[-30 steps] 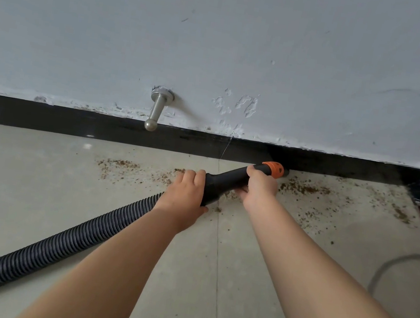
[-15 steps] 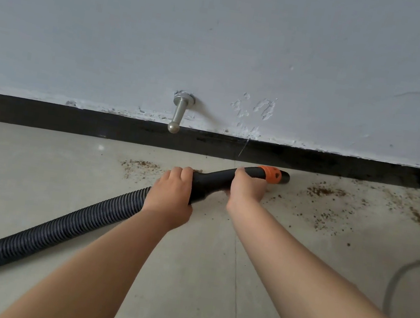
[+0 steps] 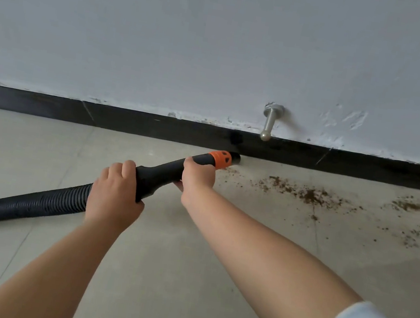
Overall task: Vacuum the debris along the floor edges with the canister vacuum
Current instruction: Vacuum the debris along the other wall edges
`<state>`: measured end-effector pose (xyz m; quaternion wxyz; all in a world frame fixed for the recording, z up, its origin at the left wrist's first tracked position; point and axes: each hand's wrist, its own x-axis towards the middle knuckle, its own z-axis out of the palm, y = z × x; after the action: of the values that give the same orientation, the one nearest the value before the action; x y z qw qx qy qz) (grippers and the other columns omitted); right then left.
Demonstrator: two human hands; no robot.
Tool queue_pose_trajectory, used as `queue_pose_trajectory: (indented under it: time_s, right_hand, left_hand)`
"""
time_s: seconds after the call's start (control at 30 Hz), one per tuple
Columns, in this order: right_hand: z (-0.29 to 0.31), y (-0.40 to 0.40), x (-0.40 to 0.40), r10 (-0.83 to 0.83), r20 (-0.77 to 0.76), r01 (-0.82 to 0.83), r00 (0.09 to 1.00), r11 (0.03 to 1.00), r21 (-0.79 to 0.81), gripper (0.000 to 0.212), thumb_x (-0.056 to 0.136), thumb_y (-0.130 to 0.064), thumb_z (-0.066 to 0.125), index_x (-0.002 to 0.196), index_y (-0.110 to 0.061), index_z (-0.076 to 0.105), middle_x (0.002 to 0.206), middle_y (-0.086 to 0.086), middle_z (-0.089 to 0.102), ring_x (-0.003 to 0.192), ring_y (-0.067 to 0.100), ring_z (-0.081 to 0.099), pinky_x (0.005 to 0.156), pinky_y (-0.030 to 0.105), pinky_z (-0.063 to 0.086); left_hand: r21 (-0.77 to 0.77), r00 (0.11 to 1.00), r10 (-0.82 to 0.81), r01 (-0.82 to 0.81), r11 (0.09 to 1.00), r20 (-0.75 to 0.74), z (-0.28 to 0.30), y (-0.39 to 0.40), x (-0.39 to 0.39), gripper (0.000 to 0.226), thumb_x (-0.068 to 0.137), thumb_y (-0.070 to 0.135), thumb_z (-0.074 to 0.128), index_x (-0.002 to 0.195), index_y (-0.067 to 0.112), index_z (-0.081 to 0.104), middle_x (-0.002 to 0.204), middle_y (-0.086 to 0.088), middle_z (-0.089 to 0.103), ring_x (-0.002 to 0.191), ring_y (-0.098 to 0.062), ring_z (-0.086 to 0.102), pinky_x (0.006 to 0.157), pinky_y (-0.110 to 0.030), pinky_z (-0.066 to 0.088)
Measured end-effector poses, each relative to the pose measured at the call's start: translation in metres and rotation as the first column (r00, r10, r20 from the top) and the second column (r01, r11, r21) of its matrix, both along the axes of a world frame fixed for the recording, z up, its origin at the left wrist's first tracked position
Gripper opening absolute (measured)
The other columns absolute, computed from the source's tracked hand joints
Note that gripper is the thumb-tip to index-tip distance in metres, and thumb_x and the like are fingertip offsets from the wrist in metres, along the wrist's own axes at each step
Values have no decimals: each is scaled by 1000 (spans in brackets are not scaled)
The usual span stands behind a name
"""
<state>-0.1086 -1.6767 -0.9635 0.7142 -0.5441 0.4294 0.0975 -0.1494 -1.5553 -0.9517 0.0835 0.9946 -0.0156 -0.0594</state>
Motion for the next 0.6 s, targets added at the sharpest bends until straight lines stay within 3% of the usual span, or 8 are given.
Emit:
queue_pose_trajectory:
  time_s: [0.2, 0.33, 0.6]
  right_hand:
    - [7, 54, 17, 102, 41, -104, 994, 993, 54, 62, 93, -21, 53, 146, -9, 22, 125, 14, 54, 109, 32, 58, 89, 42, 53]
    - [3, 66, 23, 115, 16, -115, 993, 993, 30, 60, 92, -22, 54, 143, -8, 25, 124, 14, 55, 110, 32, 58, 91, 42, 52]
    - [-15, 14, 23, -40, -29, 38, 999, 997, -63, 58, 91, -23, 57, 141, -6, 31, 120, 14, 56, 106, 32, 59, 87, 42, 54]
  left_hand:
    - [50, 991, 101, -106, 993, 89, 8, 51, 3, 46, 68, 0, 69, 108, -6, 47, 102, -25, 51, 97, -41, 46, 78, -45, 37]
    - [45, 994, 100, -102, 994, 49, 5, 62, 6, 46, 69, 0, 69, 109, -5, 47, 104, -25, 51, 99, -41, 45, 80, -44, 37]
    - [17, 997, -75, 75, 997, -8, -5, 17, 21, 43, 79, 12, 61, 116, 4, 41, 113, -13, 50, 105, -30, 46, 84, -34, 38]
